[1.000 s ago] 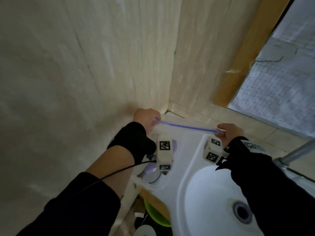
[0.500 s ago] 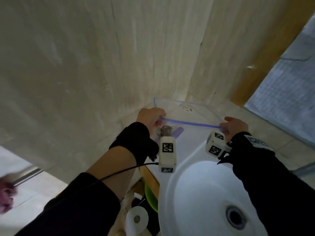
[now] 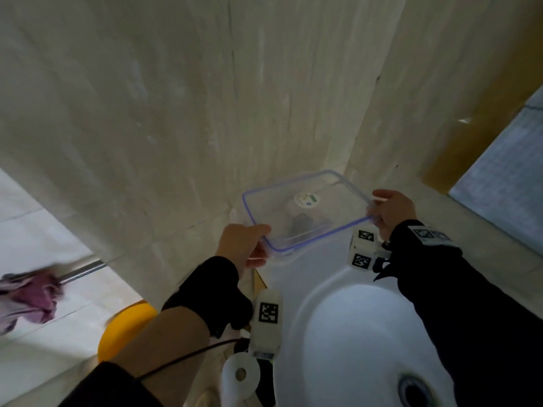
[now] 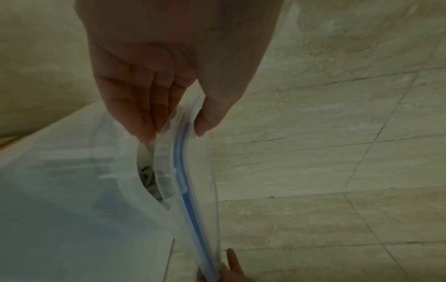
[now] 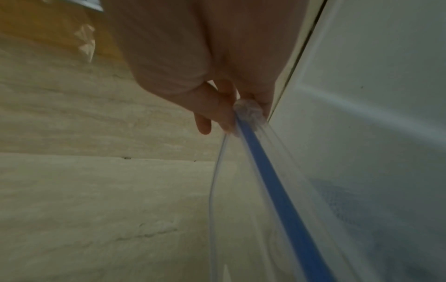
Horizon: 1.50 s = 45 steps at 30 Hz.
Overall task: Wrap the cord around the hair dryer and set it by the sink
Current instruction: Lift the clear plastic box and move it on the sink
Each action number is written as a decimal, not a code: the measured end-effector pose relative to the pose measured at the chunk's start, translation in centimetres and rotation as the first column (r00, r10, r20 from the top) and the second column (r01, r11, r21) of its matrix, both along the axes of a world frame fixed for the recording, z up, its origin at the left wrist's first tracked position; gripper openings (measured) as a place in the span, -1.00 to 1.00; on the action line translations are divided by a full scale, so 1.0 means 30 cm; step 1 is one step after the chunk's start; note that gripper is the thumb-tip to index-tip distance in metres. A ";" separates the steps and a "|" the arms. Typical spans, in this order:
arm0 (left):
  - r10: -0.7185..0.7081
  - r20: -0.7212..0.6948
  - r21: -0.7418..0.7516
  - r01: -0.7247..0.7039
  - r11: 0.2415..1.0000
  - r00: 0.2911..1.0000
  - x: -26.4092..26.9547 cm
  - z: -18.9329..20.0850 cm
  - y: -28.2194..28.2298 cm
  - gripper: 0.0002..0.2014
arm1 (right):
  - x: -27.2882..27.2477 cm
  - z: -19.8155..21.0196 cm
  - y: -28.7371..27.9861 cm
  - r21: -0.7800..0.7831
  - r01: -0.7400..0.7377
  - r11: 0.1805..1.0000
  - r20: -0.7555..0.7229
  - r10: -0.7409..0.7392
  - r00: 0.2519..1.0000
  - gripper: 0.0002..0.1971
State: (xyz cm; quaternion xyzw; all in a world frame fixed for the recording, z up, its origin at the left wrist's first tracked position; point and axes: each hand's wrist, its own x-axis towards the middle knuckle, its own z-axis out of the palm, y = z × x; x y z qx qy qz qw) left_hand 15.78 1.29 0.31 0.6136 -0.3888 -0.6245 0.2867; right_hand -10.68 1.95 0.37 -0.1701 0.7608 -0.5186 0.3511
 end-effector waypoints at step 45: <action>0.352 -0.199 0.073 -0.344 0.936 0.915 -0.032 -0.114 -0.045 -0.82 | 0.025 0.001 -0.250 0.437 -0.428 0.791 -0.101 0.516 0.851 -0.51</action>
